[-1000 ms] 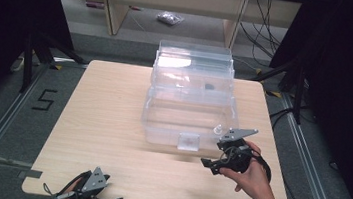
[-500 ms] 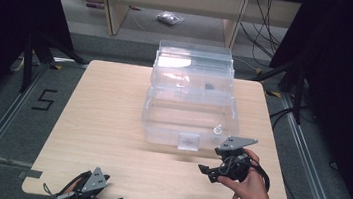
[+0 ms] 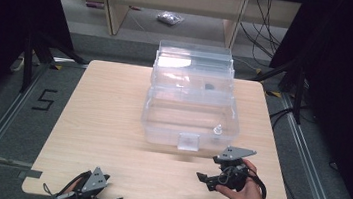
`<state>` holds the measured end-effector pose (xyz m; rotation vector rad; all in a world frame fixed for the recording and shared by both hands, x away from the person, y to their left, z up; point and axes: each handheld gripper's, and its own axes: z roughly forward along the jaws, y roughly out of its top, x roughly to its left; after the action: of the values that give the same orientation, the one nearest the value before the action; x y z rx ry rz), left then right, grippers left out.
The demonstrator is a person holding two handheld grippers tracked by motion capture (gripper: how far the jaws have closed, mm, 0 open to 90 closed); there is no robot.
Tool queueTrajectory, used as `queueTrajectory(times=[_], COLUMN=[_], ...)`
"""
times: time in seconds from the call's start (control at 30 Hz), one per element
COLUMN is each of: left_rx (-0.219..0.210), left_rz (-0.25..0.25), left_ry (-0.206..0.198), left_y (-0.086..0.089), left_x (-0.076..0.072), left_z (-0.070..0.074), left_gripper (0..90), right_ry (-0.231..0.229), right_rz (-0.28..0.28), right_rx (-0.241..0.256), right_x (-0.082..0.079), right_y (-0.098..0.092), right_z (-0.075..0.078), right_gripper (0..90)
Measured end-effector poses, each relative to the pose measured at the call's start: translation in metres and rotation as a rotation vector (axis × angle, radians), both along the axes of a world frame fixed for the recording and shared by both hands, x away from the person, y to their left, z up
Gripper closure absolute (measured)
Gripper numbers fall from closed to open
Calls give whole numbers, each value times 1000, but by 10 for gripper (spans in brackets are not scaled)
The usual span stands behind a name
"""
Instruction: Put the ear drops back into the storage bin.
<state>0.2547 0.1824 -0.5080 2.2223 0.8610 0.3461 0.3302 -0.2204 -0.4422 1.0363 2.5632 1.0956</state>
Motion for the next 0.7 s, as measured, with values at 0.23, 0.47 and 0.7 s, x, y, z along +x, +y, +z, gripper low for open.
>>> queueTrajectory(times=[0.23,0.47,0.7], left_rx=[-9,-10,-5], left_rz=[3,3,-2], left_ry=[-2,-1,-2], left_y=[-1,0,0], left_x=[0,0,0], left_z=[0,0,0], left_gripper=[158,157,157], right_ry=[15,34,39], right_rz=[13,28,15], right_rx=[-13,-29,-56], right_x=[-7,-11,-16], right_y=[-3,-3,-7], right_z=[-11,-15,-20], right_gripper=[191,192,192])
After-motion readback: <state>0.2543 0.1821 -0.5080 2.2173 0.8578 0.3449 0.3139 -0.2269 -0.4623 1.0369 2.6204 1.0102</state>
